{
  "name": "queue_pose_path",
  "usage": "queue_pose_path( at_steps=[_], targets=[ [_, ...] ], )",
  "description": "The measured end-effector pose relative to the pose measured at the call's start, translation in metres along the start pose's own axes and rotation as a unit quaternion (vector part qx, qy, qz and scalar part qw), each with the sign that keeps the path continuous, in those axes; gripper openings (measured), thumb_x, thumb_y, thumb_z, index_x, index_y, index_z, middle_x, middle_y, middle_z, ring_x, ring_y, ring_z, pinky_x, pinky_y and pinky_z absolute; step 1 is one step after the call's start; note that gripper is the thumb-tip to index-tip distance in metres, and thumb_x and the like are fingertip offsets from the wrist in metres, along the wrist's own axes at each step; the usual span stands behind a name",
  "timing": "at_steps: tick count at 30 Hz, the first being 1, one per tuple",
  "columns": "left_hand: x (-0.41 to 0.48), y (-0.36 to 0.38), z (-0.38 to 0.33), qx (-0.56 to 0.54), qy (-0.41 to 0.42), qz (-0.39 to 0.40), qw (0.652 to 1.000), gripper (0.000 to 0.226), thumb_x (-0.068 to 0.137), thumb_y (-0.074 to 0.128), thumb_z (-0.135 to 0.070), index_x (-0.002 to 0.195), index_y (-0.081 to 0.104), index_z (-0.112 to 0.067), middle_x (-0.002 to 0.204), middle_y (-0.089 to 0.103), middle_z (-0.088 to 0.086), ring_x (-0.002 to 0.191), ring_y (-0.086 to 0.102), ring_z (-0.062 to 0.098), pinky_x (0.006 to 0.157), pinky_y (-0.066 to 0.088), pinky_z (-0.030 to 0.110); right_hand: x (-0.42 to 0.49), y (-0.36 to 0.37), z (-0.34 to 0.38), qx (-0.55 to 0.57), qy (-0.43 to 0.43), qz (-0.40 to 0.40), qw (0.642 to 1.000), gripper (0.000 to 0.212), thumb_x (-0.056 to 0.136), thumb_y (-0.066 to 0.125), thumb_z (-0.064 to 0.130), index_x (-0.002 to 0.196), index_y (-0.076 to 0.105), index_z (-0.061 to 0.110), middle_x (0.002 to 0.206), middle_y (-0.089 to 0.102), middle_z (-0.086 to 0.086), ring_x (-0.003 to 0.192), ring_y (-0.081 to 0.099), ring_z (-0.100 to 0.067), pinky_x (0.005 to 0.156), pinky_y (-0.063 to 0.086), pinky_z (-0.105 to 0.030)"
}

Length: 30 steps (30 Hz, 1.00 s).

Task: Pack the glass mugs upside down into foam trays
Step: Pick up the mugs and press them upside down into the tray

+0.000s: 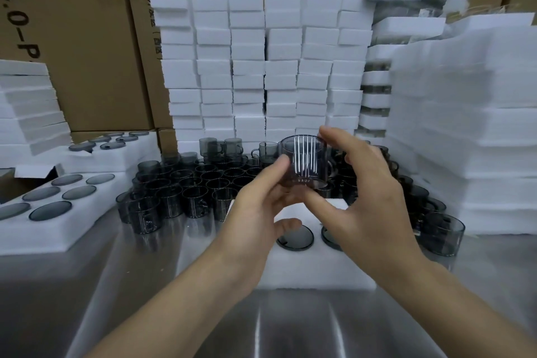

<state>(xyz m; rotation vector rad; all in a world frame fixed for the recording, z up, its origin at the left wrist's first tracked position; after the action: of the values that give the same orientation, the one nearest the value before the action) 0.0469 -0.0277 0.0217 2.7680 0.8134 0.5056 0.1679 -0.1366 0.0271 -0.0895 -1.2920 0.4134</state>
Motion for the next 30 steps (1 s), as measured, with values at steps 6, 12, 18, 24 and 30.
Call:
queue_pose_path(
  at_steps=[6,12,18,24,30],
  targets=[
    [0.001,0.001,0.001,0.015,0.022,0.014,1.000,0.037,0.096,0.066,-0.055,0.118,0.078,-0.028,0.105,0.073,-0.002,0.099,0.071,0.011,0.081,0.053,0.035,0.002,-0.002,-0.005,-0.030,-0.012,-0.004,0.999,0.064,0.086,0.090,0.024,0.144,0.062,0.026,0.132,0.064,0.016,0.127,0.059,-0.009,0.109,0.046,-0.029],
    [0.004,-0.005,-0.002,0.094,0.043,0.020,0.994,0.036,0.101,0.062,-0.048,0.132,0.074,-0.033,0.130,0.076,-0.008,0.114,0.073,0.014,0.082,0.056,0.033,0.009,-0.003,-0.015,0.225,0.164,0.109,0.954,0.024,0.104,0.066,0.044,0.118,0.074,0.027,0.115,0.078,0.002,0.112,0.075,-0.020,0.101,0.057,-0.048],
    [0.012,-0.024,0.004,0.409,0.131,-0.058,0.901,0.045,0.100,0.071,-0.037,0.142,0.056,-0.048,0.139,0.048,-0.031,0.112,0.063,-0.007,0.082,0.054,0.012,0.010,-0.008,-0.042,0.122,0.232,0.075,0.962,0.018,0.097,0.077,0.040,0.087,0.077,0.025,0.082,0.078,0.011,0.077,0.072,-0.003,0.077,0.050,-0.023],
    [0.013,-0.041,0.008,0.654,0.108,-0.029,0.748,0.043,0.104,0.059,-0.047,0.146,0.051,-0.045,0.149,0.039,-0.032,0.134,0.047,0.003,0.103,0.044,0.032,0.001,-0.007,-0.060,0.023,0.271,0.137,0.952,0.013,0.093,0.082,0.035,0.082,0.077,0.030,0.078,0.076,0.015,0.082,0.072,-0.004,0.077,0.050,-0.019],
    [0.021,-0.053,0.016,0.677,-0.026,0.028,0.735,0.053,0.107,0.042,-0.062,0.156,0.047,-0.043,0.168,0.036,-0.019,0.159,0.022,0.007,0.127,0.019,0.038,-0.001,-0.005,-0.068,-0.002,0.288,0.165,0.943,0.015,0.094,0.081,0.036,0.081,0.077,0.029,0.077,0.078,0.007,0.080,0.074,-0.007,0.080,0.057,-0.027]
  ],
)
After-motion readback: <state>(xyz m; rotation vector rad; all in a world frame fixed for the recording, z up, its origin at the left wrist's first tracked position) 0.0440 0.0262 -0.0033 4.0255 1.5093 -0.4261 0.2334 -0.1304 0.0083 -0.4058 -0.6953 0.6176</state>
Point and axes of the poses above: each hand's wrist, its own x-axis towards the middle knuckle, its own y-axis out of the palm, z = x × y, the point moved 2 cm from there along x, towards the middle knuckle
